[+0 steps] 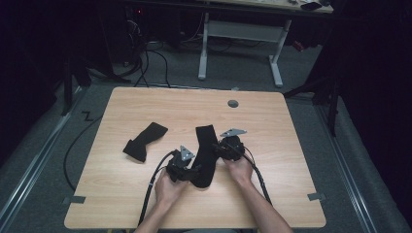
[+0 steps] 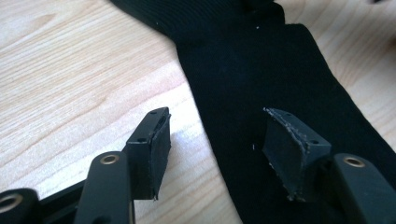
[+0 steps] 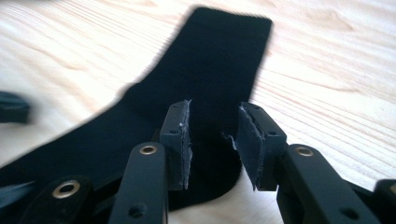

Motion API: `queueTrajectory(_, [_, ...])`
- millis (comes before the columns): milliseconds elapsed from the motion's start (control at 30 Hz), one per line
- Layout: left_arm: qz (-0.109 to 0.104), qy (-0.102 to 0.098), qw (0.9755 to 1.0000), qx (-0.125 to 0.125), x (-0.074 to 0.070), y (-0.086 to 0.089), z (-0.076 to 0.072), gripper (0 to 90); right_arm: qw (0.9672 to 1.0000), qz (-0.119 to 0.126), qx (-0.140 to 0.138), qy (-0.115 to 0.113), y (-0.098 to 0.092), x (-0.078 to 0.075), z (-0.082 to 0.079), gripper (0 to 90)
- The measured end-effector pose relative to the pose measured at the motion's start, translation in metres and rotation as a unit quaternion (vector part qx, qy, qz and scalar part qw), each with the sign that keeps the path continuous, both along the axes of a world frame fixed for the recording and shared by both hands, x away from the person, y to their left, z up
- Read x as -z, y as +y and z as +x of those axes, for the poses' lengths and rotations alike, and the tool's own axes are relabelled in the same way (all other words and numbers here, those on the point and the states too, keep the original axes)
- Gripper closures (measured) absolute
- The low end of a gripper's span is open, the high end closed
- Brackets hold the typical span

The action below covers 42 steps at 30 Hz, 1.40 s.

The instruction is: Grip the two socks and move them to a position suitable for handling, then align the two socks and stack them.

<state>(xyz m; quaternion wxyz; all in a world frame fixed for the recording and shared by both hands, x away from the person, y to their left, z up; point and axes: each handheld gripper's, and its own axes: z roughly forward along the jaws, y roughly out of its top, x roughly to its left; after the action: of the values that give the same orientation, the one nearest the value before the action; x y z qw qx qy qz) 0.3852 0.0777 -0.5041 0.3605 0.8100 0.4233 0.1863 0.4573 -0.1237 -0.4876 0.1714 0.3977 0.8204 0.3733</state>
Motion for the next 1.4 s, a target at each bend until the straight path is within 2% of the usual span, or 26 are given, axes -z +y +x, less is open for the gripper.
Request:
queueTrajectory(100, [0.001,-0.002,1.0,0.0,0.0,-0.001,0.0,41.4,0.9997,-0.008,-0.025,-0.002,0.003,-0.001,-0.013,62.8])
queueTrajectory(167, [-0.001,-0.002,1.0,0.0,0.001,-0.001,0.0,41.4,0.9994,-0.017,-0.032,0.0,0.005,0.003,-0.016,61.7])
queueTrajectory(200, [-0.002,-0.002,1.0,0.0,0.0,0.0,0.0,41.2,0.9992,-0.029,-0.027,0.006,0.006,0.009,-0.014,60.7])
queueTrajectory(267, [-0.001,0.0,1.0,0.0,0.0,0.0,-0.001,41.0,0.9991,-0.034,-0.025,0.007,0.006,0.012,-0.011,60.2])
queueTrajectory(300, [-0.001,-0.002,1.0,0.0,0.0,0.0,-0.002,41.0,0.9995,-0.025,-0.016,0.002,0.005,0.013,-0.008,59.9])
queueTrajectory(400, [0.001,-0.006,1.0,-0.001,0.001,0.002,-0.001,41.3,0.9998,-0.021,0.002,-0.005,0.006,0.015,0.001,58.6])
queueTrajectory(433, [0.0,-0.004,1.0,-0.005,0.001,0.003,0.0,41.8,0.9998,-0.015,0.01,-0.002,0.009,0.015,0.003,57.7])
queueTrajectory(467, [0.004,0.0,1.0,-0.008,-0.001,0.004,0.003,41.6,0.9997,-0.021,0.013,-0.007,0.014,0.015,0.004,56.8])
queueTrajectory(600, [0.0,0.001,1.0,-0.009,-0.001,0.006,0.003,40.2,0.9997,-0.021,0.009,-0.009,0.015,0.015,0.003,53.7])
queueTrajectory(633, [-0.005,0.002,1.0,-0.002,-0.001,0.007,0.003,40.2,0.9997,-0.02,0.007,-0.009,0.014,0.015,0.003,53.1])
queueTrajectory(700, [-0.012,-0.001,0.9999,0.007,-0.002,0.009,0.001,38.8,0.9999,-0.001,-0.004,-0.01,0.005,0.009,-0.005,56.3])
queueTrajectory(733, [-0.016,-0.011,0.9998,0.009,-0.005,0.013,-0.003,38.6,0.9999,0.005,-0.006,-0.014,0.0,0.007,-0.009,57.0])
queueTrajectory(800, [-0.02,-0.012,0.9997,0.006,-0.005,0.016,-0.003,38.5,0.9998,0.01,-0.005,-0.018,-0.005,0.005,-0.013,57.5])
queueTrajectory(867, [-0.024,-0.017,0.9996,-0.003,-0.008,0.024,-0.004,38.4,0.9995,0.021,-0.001,-0.023,-0.019,0.003,-0.02,58.1])
queueTrajectory(900, [-0.027,-0.018,0.9995,-0.006,-0.01,0.027,-0.004,39.2,0.9994,0.019,0.002,-0.029,-0.031,0.001,-0.027,58.1])
queueTrajectory(1000, [-0.03,-0.022,0.9993,-0.008,-0.013,0.034,-0.005,42.5,0.9992,0.012,0.007,-0.038,-0.04,0.001,-0.033,57.9])
queueTrajectory(1033, [-0.018,-0.03,0.9993,-0.012,-0.016,0.039,-0.007,43.2,0.9989,0.008,0.014,-0.045,-0.052,0.001,-0.039,57.5])
queueTrajectory(1067, [-0.018,-0.03,0.9993,-0.012,-0.016,0.039,-0.007,43.8,0.9989,0.008,0.014,-0.045,-0.052,0.001,-0.039,57.5])
queueTrajectory(1233, [-0.01,-0.037,0.9986,-0.037,-0.019,0.055,-0.008,43.5,0.9971,0.006,0.054,-0.053,-0.091,0.005,-0.055,56.1])
queueTrajectory(1300, [-0.015,-0.037,0.9982,-0.045,-0.02,0.059,-0.008,42.9,0.9967,0.006,0.06,-0.054,-0.096,0.005,-0.056,55.8])
queueTrajectory(1367, [-0.014,-0.037,0.9976,-0.057,-0.022,0.066,-0.007,40.4,0.9944,0.006,0.086,-0.062,-0.117,0.005,-0.063,55.1])
queueTrajectory(1400, [-0.015,-0.037,0.9973,-0.063,-0.022,0.069,-0.007,39.8,0.9938,0.008,0.092,-0.062,-0.122,0.004,-0.064,54.9])
